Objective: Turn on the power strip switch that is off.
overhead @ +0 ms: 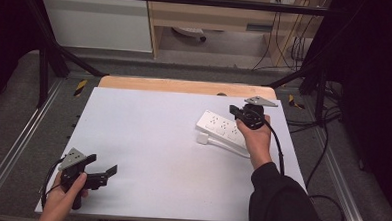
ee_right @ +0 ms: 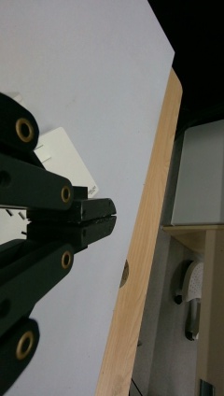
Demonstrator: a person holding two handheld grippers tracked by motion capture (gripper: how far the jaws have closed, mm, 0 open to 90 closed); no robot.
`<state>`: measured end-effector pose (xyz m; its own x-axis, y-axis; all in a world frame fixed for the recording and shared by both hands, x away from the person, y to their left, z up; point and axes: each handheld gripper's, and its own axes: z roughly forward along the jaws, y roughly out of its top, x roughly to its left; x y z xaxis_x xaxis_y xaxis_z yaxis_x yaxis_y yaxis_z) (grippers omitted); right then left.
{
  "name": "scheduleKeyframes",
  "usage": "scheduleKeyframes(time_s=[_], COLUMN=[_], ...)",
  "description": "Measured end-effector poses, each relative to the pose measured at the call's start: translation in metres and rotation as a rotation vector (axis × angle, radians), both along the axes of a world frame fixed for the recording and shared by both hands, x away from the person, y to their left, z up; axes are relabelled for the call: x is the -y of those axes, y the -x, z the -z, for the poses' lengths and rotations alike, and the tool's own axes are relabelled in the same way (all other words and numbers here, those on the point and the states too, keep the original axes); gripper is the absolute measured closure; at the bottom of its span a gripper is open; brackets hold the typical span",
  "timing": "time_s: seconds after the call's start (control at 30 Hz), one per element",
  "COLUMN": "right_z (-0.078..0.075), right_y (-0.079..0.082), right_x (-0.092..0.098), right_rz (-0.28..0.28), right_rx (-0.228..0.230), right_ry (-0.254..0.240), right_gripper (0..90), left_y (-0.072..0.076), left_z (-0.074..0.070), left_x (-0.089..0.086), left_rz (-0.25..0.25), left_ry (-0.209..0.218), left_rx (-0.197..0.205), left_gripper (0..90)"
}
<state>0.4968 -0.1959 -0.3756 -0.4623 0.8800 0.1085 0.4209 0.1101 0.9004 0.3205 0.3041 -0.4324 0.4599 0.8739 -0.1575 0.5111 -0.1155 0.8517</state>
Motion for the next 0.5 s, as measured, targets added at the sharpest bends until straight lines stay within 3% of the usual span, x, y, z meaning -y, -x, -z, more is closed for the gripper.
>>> scheduleKeyframes(time_s=[0.5], right_z=[0.012], right_y=[-0.002], right_x=[-0.009], right_rz=[-0.022], right_rx=[-0.034], right_ry=[0.042], right_gripper=[90.0], left_y=[-0.001], left_z=[0.0], left_x=[0.001], left_rz=[0.001], left_ry=[0.001], left_rx=[-0.005], left_gripper=[6.5])
